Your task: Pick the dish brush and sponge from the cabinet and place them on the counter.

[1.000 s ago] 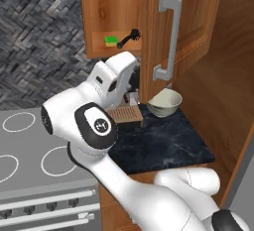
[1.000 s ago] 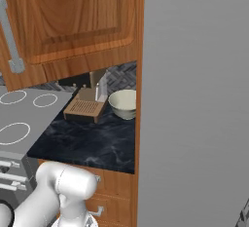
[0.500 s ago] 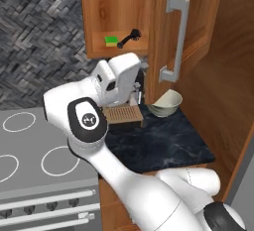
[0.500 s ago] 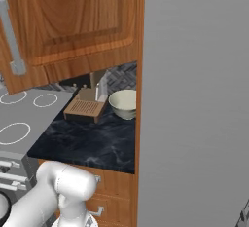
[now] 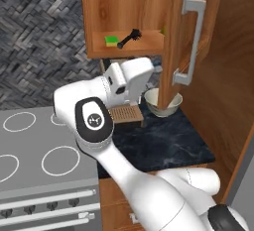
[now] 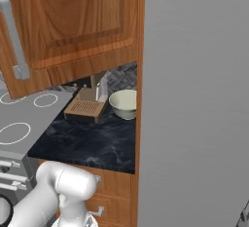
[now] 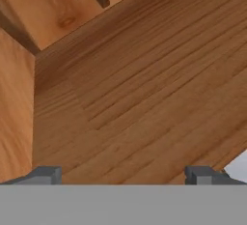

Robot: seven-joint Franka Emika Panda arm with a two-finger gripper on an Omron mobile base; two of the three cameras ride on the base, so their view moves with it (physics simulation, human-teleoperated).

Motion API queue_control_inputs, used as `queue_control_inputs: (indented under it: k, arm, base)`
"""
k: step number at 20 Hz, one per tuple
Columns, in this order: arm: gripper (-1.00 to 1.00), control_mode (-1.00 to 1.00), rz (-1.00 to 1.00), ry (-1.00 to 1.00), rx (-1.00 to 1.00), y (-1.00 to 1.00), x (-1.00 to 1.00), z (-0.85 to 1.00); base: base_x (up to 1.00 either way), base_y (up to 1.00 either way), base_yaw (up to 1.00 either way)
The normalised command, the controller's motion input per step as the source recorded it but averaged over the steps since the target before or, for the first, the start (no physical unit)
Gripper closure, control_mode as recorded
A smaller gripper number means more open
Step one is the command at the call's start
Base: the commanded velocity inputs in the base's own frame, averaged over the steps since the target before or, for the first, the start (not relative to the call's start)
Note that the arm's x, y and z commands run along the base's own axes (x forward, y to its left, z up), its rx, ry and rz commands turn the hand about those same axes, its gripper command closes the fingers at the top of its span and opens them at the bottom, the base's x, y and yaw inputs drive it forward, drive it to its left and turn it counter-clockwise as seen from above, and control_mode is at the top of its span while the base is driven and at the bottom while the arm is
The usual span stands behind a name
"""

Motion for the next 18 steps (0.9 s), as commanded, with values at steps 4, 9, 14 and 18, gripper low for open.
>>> queue_control_inputs:
  k: [4, 9, 14, 18]
  arm:
    - [-1.0, -1.0, 0.0, -0.13, 0.07, -0.74, 0.0, 0.0]
    - [-1.0, -1.0, 0.03, -0.15, 0.12, -0.79, 0.0, 0.0]
    - [-1.0, -1.0, 0.07, -0.15, 0.15, -0.76, 0.0, 0.0]
    - [-1.0, -1.0, 0.09, -0.15, 0.14, -0.72, 0.0, 0.0]
  base:
    - [0.0, 0.0, 0.0]
    - [0.0, 0.0, 0.0]
    - [0.0, 0.0, 0.0]
    - [0.0, 0.0, 0.0]
